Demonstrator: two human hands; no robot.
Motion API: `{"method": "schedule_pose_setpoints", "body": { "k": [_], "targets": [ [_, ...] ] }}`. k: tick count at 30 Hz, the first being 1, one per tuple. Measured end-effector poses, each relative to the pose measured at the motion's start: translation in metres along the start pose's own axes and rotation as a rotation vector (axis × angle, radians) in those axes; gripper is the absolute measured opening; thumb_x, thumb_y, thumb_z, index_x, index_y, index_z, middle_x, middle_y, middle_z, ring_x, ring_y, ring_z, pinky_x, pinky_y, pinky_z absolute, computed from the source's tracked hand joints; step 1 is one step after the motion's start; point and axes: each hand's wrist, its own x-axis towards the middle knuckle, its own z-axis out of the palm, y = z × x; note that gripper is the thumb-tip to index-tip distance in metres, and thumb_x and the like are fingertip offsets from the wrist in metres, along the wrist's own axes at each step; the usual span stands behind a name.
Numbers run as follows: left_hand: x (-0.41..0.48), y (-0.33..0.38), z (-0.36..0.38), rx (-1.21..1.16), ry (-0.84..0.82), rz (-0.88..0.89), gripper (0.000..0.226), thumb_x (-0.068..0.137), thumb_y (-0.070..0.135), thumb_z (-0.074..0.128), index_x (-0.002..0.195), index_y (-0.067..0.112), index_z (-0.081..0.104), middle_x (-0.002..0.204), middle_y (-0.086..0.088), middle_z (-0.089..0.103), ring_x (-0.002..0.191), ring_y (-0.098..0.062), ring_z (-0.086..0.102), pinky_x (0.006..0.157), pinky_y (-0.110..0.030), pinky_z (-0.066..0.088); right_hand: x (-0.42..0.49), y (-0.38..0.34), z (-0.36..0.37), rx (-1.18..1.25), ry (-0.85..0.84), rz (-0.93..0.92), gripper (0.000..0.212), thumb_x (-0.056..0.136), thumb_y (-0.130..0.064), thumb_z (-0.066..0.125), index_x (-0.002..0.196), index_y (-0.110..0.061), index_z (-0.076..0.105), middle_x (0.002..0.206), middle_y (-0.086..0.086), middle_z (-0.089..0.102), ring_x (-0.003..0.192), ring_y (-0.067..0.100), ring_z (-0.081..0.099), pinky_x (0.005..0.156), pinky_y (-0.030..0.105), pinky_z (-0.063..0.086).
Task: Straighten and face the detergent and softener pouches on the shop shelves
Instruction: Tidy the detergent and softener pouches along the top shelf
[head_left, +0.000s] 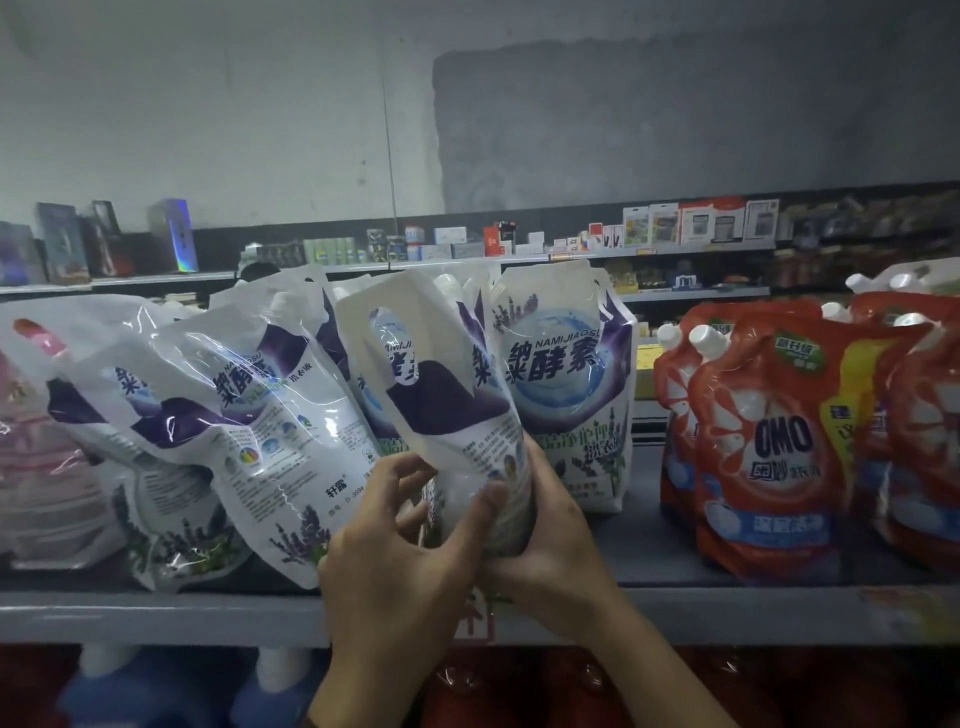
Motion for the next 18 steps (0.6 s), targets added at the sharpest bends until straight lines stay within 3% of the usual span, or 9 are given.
{"method": "schedule_pose_setpoints", "body": {
  "k": [2, 4, 6, 9, 11, 14, 16, 18],
  "targets": [
    [0.006, -0.003, -0.005, 0.034, -0.029, 0.024, 0.057, 0.067, 0.091, 0.071, 0.108, 0.052, 0.062, 0.107, 0.043, 0.068, 0.087, 0.016, 0.071, 0.075, -0.026, 0.057, 0.000, 0.000, -0.003, -0.013, 0.012, -0.005, 0.118, 0.064, -0.024, 0.103, 0.161, -0.025, 0.036, 0.146, 0.008, 0.062, 0.132, 0.030, 0.064, 0.103, 0.057, 0.056],
    [0.016, -0.010, -0.006, -0.024, -0.073, 0.012, 0.068, 0.062, 0.095, 0.071, 0.114, 0.052, 0.059, 0.114, 0.036, 0.068, 0.097, 0.010, 0.070, 0.078, -0.032, 0.061, -0.001, 0.000, -0.004, -0.064, 0.009, -0.020, 0.119, 0.064, -0.022, 0.104, 0.161, -0.026, 0.035, 0.147, 0.006, 0.062, 0.133, 0.029, 0.063, 0.102, 0.055, 0.057],
    [0.020, -0.015, -0.005, -0.148, -0.128, -0.009, 0.079, 0.062, 0.089, 0.077, 0.126, 0.049, 0.055, 0.124, 0.024, 0.067, 0.114, 0.004, 0.065, 0.090, -0.036, 0.061, -0.005, -0.001, -0.003, -0.101, 0.017, -0.012, 0.127, 0.063, -0.031, 0.104, 0.165, -0.029, 0.029, 0.153, 0.000, 0.056, 0.139, 0.023, 0.058, 0.106, 0.051, 0.055],
    [0.021, -0.018, 0.001, -0.282, -0.246, -0.031, 0.086, 0.074, 0.071, 0.082, 0.147, 0.042, 0.047, 0.134, 0.015, 0.067, 0.127, -0.004, 0.064, 0.100, -0.040, 0.058, -0.018, -0.009, -0.001, -0.146, 0.069, -0.016, 0.133, 0.067, -0.043, 0.098, 0.169, -0.035, 0.014, 0.167, -0.018, 0.032, 0.154, 0.006, 0.036, 0.118, 0.045, 0.046],
    [0.017, -0.019, 0.009, -0.348, -0.303, -0.009, 0.087, 0.083, 0.064, 0.080, 0.156, 0.038, 0.039, 0.138, 0.005, 0.068, 0.127, -0.017, 0.068, 0.104, -0.052, 0.056, -0.027, -0.019, 0.001, -0.086, 0.118, -0.055, 0.117, 0.077, -0.046, 0.088, 0.168, -0.039, 0.015, 0.169, -0.021, 0.024, 0.156, 0.003, 0.030, 0.120, 0.045, 0.043],
    [0.012, -0.016, 0.020, -0.382, -0.294, 0.014, 0.085, 0.088, 0.045, 0.080, 0.159, 0.039, 0.034, 0.136, 0.005, 0.070, 0.122, -0.019, 0.071, 0.101, -0.049, 0.058, -0.036, -0.044, 0.009, -0.121, 0.289, -0.110, 0.095, 0.085, -0.070, 0.070, 0.164, -0.044, 0.026, 0.165, -0.020, 0.031, 0.152, 0.010, 0.040, 0.116, 0.044, 0.047],
    [0.009, -0.015, 0.026, -0.413, -0.273, -0.009, 0.084, 0.085, 0.037, 0.081, 0.155, 0.043, 0.035, 0.130, 0.008, 0.073, 0.113, -0.016, 0.075, 0.093, -0.039, 0.061, -0.040, -0.059, 0.016, -0.235, 0.363, -0.091, 0.095, 0.081, -0.079, 0.064, 0.162, -0.047, 0.027, 0.160, -0.026, 0.032, 0.150, 0.001, 0.037, 0.116, 0.032, 0.044],
    [0.005, -0.012, 0.032, -0.362, -0.242, -0.009, 0.085, 0.083, 0.050, 0.082, 0.152, 0.053, 0.033, 0.135, 0.004, 0.069, 0.118, -0.020, 0.072, 0.096, -0.045, 0.061, -0.041, -0.070, 0.021, -0.313, 0.345, -0.041, 0.105, 0.073, -0.086, 0.059, 0.163, -0.049, 0.018, 0.160, -0.030, 0.027, 0.150, -0.009, 0.030, 0.116, 0.023, 0.038]
  ]
}}
